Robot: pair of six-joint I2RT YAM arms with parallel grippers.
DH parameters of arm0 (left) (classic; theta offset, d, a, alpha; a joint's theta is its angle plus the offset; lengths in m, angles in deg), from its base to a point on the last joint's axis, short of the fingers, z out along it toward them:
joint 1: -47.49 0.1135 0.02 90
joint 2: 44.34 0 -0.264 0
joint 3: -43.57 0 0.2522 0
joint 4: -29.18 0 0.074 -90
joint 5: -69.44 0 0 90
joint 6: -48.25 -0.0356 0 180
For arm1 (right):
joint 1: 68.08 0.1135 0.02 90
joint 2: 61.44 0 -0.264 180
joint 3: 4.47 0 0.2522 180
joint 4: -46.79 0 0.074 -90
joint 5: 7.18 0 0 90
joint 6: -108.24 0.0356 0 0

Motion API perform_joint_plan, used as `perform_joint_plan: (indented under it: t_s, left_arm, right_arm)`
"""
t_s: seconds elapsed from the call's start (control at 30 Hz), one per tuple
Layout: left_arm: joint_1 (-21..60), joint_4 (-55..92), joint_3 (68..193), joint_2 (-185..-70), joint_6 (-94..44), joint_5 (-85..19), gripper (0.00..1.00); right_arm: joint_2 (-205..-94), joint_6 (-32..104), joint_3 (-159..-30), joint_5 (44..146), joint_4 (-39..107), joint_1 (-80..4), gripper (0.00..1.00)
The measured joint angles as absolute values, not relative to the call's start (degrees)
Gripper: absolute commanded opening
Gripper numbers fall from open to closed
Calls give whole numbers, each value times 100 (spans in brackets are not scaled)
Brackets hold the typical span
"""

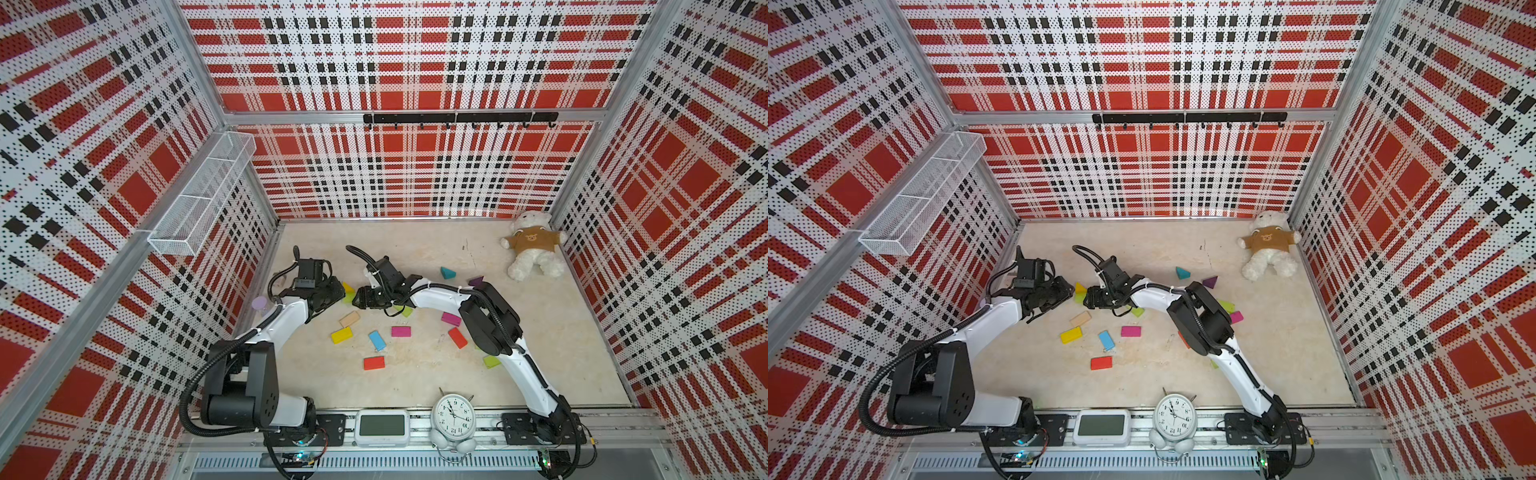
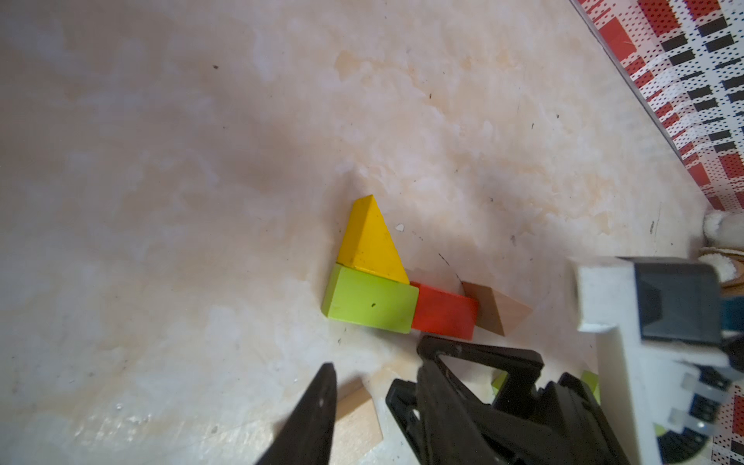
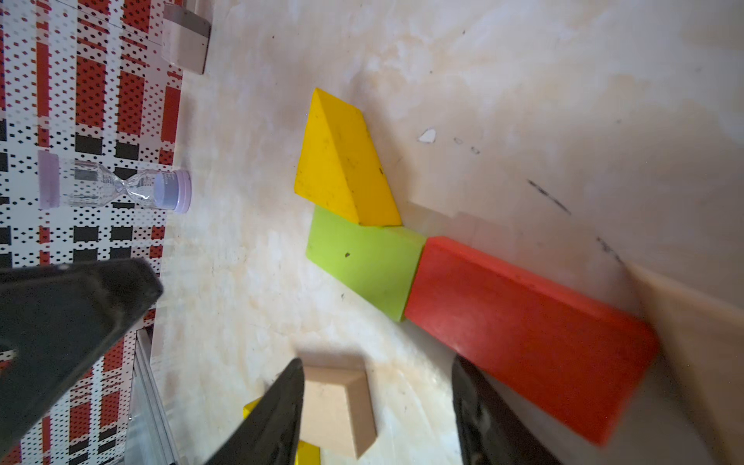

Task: Assemble a carrot with building blocks
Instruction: Adjust the building block at the center of the board.

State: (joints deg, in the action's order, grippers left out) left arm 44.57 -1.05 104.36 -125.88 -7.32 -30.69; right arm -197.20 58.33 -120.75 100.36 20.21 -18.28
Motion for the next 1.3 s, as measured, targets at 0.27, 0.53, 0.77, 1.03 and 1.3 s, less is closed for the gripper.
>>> perform_joint_plan:
  t_s: [0.27,0.53,0.77,1.03,1.3]
  left_arm:
    - [4457,-105,10436,-12550,-738,-3091,38]
    - [4446,-105,10453,-12509,-736,-3086,38]
    - [4417,-103,10676,-12550,-738,-3086,38]
    - [4413,-96,10753,-12811,-747,-3086,37]
    - [4413,-96,10753,-12854,-747,-3086,37]
  right_arm:
    - [-18883,5744,-11572,10058,1822,-1885,62]
    - [-18052,5702,-11290,10121,1970,-2365,61]
    - [-18350,5569,-11249,9907,1824,-2626,61]
    - [-18734,5486,-11249,9739,1621,-2577,61]
    - [-18935,5486,-11266,9732,1603,-2577,63]
